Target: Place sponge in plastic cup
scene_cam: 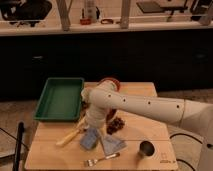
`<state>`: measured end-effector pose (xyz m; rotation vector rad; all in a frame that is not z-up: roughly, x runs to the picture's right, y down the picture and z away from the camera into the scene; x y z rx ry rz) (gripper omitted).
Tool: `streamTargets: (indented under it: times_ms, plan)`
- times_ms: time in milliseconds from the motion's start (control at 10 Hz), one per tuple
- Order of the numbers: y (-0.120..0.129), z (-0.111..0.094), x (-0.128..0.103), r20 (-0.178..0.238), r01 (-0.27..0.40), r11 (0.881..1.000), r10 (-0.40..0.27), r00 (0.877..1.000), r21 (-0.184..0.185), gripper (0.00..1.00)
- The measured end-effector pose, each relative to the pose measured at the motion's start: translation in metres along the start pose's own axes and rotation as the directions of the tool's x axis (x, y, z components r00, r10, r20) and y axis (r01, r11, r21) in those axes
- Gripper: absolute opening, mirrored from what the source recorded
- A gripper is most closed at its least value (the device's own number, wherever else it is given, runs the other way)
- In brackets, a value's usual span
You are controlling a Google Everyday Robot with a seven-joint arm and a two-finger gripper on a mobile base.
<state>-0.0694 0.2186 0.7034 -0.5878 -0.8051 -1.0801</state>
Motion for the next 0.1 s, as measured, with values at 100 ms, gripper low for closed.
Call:
streamTargets:
  times_ms: [100]
  plan:
    - [-0.0001,0.0,0.0,0.0,0.0,1.0,0.0,1.0,0.0,0.8]
